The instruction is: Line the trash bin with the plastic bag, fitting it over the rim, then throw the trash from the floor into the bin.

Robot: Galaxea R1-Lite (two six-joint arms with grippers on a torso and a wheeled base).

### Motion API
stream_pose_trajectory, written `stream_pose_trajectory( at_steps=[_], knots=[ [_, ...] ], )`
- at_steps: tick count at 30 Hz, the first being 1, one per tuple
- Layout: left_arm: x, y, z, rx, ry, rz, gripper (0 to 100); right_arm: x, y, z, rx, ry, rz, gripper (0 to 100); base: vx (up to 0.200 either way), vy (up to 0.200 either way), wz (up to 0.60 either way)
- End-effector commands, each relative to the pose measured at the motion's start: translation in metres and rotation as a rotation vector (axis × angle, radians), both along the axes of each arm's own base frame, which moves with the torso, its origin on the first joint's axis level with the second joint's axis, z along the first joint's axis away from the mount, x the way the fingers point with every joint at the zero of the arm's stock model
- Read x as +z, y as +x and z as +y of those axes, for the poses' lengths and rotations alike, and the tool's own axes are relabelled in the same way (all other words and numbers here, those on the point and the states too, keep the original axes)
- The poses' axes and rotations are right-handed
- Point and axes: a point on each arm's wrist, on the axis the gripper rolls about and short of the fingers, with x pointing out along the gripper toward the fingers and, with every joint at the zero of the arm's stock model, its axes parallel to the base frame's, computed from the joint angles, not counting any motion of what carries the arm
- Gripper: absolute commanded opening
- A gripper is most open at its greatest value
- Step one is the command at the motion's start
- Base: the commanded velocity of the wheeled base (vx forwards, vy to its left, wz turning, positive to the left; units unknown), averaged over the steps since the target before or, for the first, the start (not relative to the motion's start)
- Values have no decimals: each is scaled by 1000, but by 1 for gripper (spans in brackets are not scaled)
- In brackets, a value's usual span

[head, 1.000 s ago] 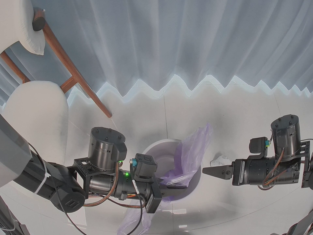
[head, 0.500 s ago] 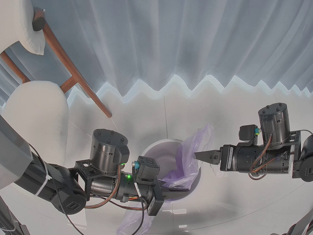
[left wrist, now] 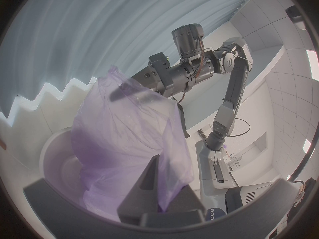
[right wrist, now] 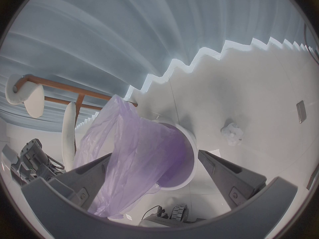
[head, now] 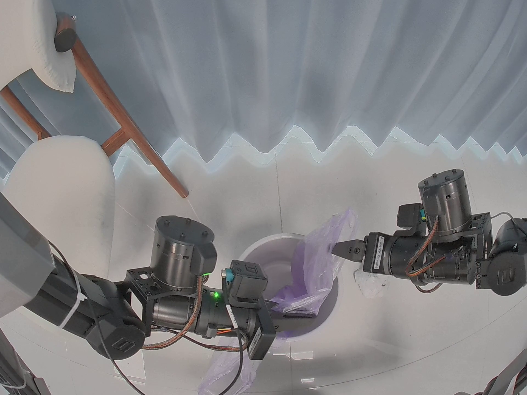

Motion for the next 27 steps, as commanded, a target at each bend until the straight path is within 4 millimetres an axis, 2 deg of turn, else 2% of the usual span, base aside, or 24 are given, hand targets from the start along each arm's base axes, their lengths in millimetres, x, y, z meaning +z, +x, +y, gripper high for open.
stream_pose_trajectory(
  at_steps=[1,10,11,19,25,26,27],
  knots=[
    [1,-1,-2,-6,-7,-5,0,-1,3,-1,-8,0,0,100,0,0,0],
    [0,-1,-4,-10,-12,-11,0,-6,9,2,-39,-30,4,100,0,0,0],
    [0,-1,-4,-9,-11,-11,0,-6,9,2,-39,-30,6,0,0,0,0],
    [-1,1,-4,55,21,-25,0,0,12,3,-42,-15,-28,0,0,0,0],
    [-5,3,-5,68,30,-18,0,-2,15,-11,-85,-26,-22,0,0,0,0],
    [-4,4,-6,68,26,-25,100,-2,15,-12,-89,-24,-24,0,0,0,0],
    [-3,5,-7,69,22,-31,100,-2,14,-13,-90,-27,-22,0,0,0,0]
  ],
)
